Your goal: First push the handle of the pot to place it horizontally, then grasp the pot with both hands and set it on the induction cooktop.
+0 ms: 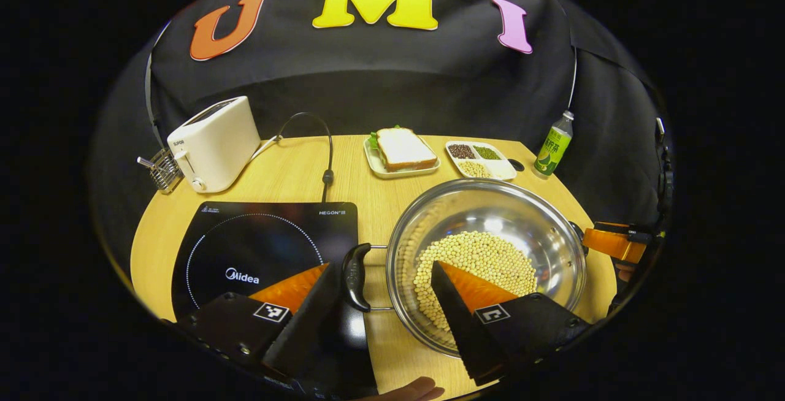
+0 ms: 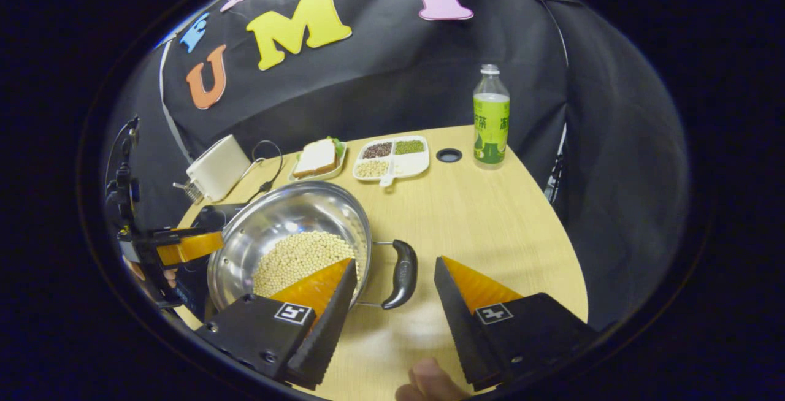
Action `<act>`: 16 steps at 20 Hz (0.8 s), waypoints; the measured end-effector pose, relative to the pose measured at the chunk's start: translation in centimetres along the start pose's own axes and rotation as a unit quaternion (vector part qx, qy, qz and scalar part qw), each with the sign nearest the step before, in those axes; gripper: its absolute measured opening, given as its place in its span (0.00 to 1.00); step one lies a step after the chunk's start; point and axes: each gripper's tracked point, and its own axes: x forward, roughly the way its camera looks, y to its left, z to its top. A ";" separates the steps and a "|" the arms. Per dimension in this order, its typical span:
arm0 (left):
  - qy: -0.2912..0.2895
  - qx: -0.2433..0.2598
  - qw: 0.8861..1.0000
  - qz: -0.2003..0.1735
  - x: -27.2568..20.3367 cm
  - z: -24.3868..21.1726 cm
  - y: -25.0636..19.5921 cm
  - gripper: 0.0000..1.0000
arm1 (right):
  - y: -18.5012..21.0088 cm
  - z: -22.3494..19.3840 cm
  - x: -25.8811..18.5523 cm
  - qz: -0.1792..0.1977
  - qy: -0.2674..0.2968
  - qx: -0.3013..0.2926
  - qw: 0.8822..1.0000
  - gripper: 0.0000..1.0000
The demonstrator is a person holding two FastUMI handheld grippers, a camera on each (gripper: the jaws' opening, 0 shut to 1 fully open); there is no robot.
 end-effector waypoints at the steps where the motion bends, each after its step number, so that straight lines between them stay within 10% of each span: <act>1: 0.004 0.000 1.000 0.004 0.3 -0.1 0.3 0.94 | 0.0 -0.1 0.3 -0.001 0.005 0.001 1.000 0.83; 8: 0.025 -0.009 0.999 0.023 1.5 -0.4 1.6 0.74 | 0.0 -1.2 2.1 -0.013 0.042 0.003 0.999 0.84; 16: 0.029 -0.008 0.999 0.016 1.8 -0.5 1.9 0.60 | 0.4 -1.2 2.5 -0.026 0.043 0.021 0.999 0.64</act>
